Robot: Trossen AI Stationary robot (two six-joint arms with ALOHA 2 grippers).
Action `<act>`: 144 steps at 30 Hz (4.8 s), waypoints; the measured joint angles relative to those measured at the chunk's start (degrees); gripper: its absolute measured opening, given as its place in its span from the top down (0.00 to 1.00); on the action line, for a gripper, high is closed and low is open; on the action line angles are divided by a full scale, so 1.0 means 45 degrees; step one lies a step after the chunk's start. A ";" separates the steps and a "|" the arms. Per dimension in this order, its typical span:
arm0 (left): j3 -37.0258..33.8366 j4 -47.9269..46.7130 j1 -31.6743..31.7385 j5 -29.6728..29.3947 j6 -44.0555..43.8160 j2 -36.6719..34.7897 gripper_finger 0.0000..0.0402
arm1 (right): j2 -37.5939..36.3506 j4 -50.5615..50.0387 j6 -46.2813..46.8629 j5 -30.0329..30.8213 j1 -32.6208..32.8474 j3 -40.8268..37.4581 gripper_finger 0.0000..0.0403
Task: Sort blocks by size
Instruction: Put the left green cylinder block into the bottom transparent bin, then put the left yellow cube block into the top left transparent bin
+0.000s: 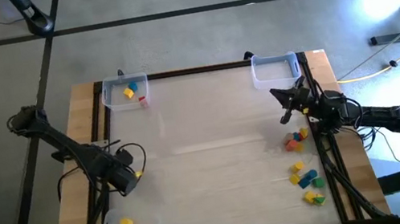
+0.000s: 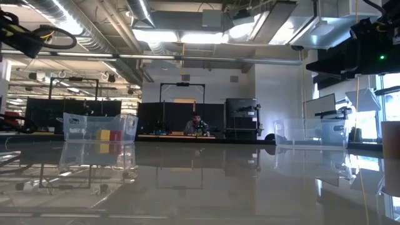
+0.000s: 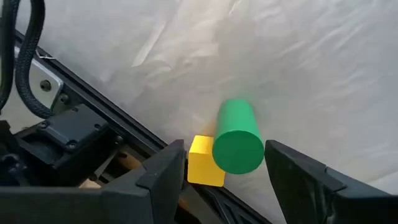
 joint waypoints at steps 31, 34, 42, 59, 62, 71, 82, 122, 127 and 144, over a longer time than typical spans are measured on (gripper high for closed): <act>-0.0529 0.0815 -0.0074 0.0425 -0.0157 -0.0082 0.48 | 0.0000 -0.0431 0.0563 -0.0567 0.0000 -0.0004 0.62; -0.0529 0.0800 -0.0065 0.0663 0.0068 0.0080 0.48 | 0.0000 -0.0438 0.0563 -0.0567 0.0000 -0.0005 0.59; -0.0529 0.0811 0.0384 0.1096 0.0592 0.0772 0.56 | 0.0000 -0.0469 0.0514 -0.0364 0.0000 0.0000 0.60; 0.0480 0.0150 0.0465 0.1252 0.0814 0.0828 0.74 | 0.0000 0.0366 -0.0857 0.0239 0.0000 0.0000 0.60; 0.1682 -0.0722 0.0465 0.1117 0.0795 0.0826 0.74 | -0.0005 0.0919 -0.1379 0.0245 0.0000 0.0000 0.60; 0.4894 -0.1264 0.0426 0.1177 0.0893 0.0813 0.74 | 0.0000 0.3721 -0.3483 0.1123 0.0000 0.0000 0.60; 0.6703 -0.0253 -0.0942 0.3651 -0.1649 0.1682 0.74 | -0.0005 0.4895 -0.4783 0.1911 0.0000 0.0000 0.60; 0.6762 0.1836 -0.2527 0.3843 -0.2588 0.6634 0.48 | -0.0001 0.3785 -0.5095 0.1910 0.0000 0.0000 0.60; 0.7451 0.0510 -0.1910 0.2329 -0.3370 0.5076 0.47 | 0.0000 0.3795 -0.5102 0.1624 0.0000 0.0000 0.60; 0.3752 -0.3127 0.2229 0.2488 0.0871 0.3844 0.85 | -0.0001 0.4006 -0.5122 0.1459 0.0000 0.0000 0.60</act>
